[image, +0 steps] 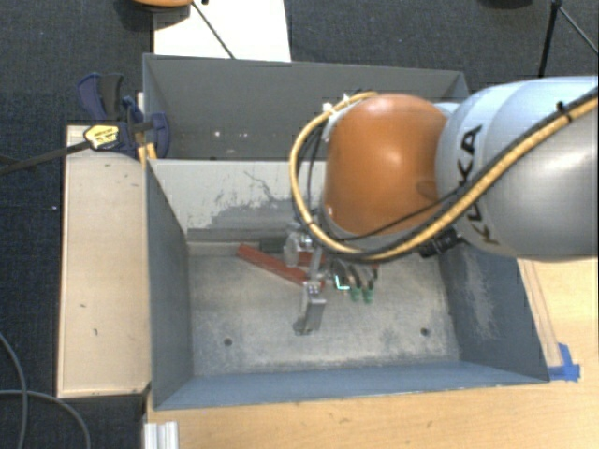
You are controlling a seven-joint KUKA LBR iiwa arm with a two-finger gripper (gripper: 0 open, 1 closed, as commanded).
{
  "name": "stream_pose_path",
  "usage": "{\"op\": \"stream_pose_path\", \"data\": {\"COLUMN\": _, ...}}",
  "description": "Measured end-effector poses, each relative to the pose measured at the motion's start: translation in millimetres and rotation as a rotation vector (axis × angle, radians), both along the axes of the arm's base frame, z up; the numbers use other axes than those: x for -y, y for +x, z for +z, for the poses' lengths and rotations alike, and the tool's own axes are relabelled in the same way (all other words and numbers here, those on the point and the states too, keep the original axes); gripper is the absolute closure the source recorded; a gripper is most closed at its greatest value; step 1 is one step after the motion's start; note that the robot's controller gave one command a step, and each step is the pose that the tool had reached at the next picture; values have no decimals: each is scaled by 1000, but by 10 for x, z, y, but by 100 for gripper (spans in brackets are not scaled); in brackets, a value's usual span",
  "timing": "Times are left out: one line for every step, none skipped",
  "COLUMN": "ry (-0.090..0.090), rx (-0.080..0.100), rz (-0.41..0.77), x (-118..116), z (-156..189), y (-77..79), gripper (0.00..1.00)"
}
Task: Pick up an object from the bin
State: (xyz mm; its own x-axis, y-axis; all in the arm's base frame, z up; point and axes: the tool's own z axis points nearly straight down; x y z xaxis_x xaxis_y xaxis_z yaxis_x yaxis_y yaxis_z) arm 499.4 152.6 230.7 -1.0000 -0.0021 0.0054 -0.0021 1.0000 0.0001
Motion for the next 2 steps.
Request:
{"op": "stream_pose_path", "data": {"ry": 1, "rx": 7, "rz": -4, "x": 8, "z": 34, "y": 17, "gripper": 0}}
{"op": "stream_pose_path", "data": {"ry": 2, "rx": 12, "rz": -97, "x": 60, "z": -311, "y": 153, "gripper": 0}}
